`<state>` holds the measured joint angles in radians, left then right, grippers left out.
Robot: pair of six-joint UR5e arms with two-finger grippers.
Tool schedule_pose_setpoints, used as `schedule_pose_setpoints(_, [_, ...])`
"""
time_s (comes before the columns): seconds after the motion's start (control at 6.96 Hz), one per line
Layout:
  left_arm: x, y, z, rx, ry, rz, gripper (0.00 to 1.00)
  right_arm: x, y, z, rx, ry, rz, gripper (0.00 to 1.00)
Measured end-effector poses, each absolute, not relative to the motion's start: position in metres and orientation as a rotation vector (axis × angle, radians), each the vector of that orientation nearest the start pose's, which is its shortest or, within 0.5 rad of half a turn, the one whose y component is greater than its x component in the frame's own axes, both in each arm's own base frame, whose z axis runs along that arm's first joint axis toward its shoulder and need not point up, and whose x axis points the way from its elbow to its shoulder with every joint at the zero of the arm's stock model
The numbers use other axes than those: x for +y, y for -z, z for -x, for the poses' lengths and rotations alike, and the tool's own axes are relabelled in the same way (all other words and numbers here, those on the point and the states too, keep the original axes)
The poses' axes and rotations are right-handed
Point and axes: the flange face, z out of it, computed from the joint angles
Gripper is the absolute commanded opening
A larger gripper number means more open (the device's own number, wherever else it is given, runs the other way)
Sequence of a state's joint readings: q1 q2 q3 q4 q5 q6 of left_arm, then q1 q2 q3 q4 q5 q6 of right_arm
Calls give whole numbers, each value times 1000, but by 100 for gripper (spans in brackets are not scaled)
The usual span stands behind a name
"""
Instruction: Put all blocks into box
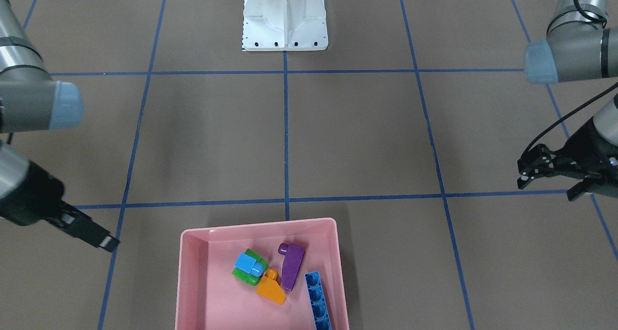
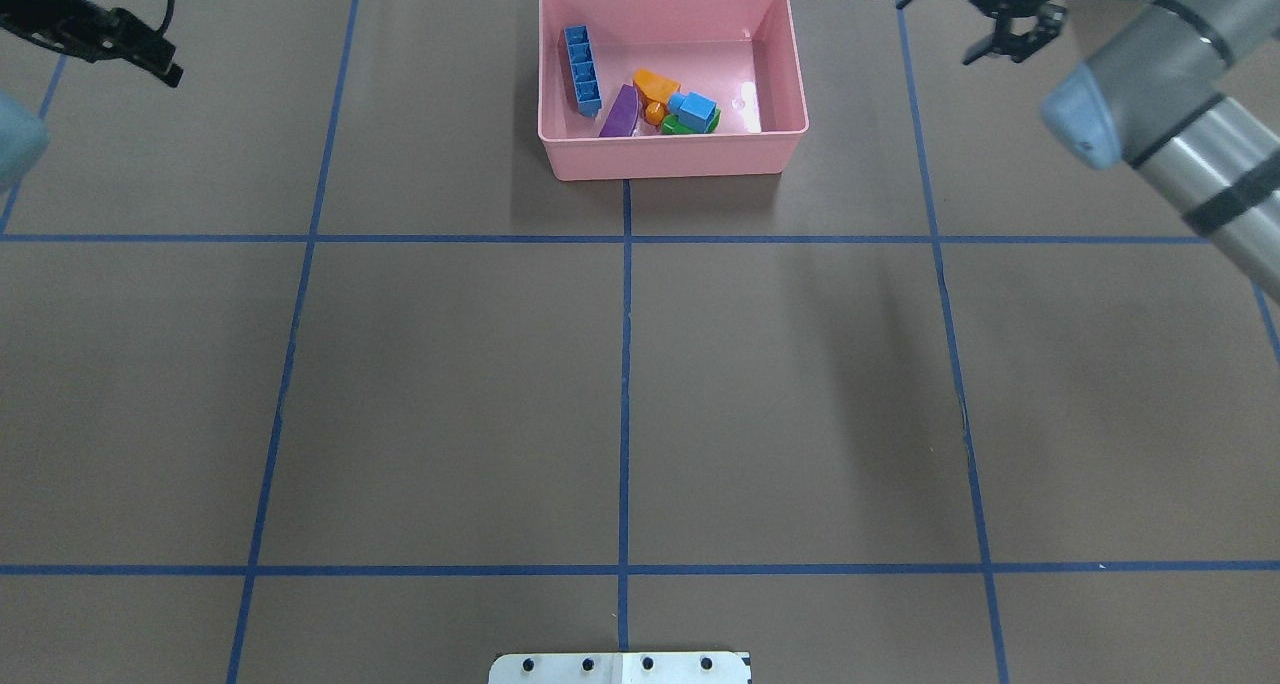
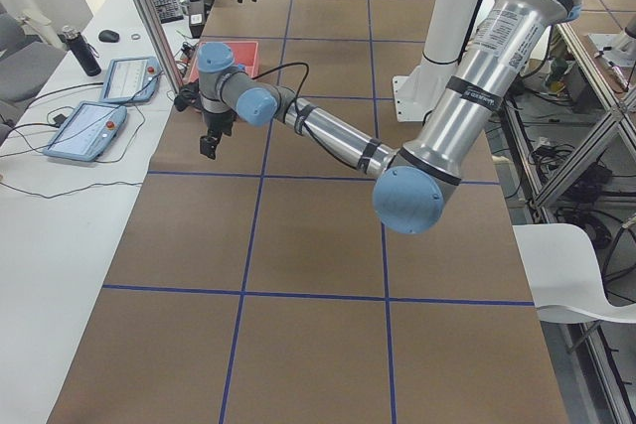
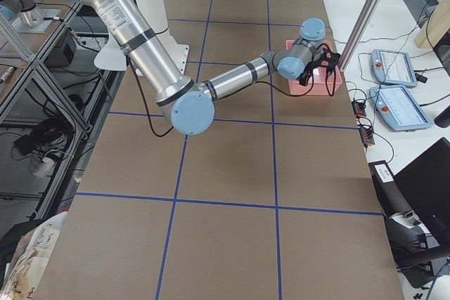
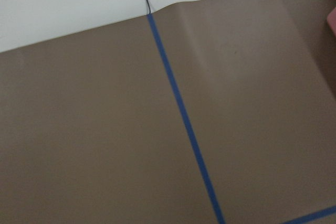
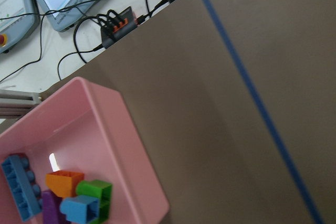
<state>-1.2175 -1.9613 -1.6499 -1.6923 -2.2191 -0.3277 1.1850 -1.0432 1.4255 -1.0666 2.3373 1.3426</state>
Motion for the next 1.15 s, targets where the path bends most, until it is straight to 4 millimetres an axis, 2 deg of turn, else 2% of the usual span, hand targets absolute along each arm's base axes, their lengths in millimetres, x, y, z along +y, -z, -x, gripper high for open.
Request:
schedule_pose_setpoints(0.14, [-597,-399,-138,771,-214,-306,100,-639,-405,146,-1097,-438,-45,100])
schedule_pose_setpoints(0.29, [-575,-403,-126,756,-208,-272,100,-601,-454,107,-1067,-348,-94,100])
schedule_pose_setpoints(0.43, [-558,-412,-114,738,-227,-251,100,-563,-497,78,-1027,-250,-141,100])
schedule_pose_setpoints(0.57, [-543,-432,-95,719,-257,-241,100,-532,-536,56,-982,-143,-179,100])
schedule_pose_setpoints(0.72, [-529,-456,-74,715,-277,-226,100,-509,-569,36,-933,-35,-203,100])
schedule_pose_setpoints(0.86, [-515,-475,-60,731,-286,-207,100,-498,-590,15,-890,53,-211,100])
schedule_pose_setpoints(1.01, [-502,-487,-51,747,-282,-189,100,-493,-600,-6,-860,116,-198,100])
schedule_pose_setpoints(1.15, [-492,-494,-45,752,-269,-174,100,-493,-598,-19,-845,152,-171,100])
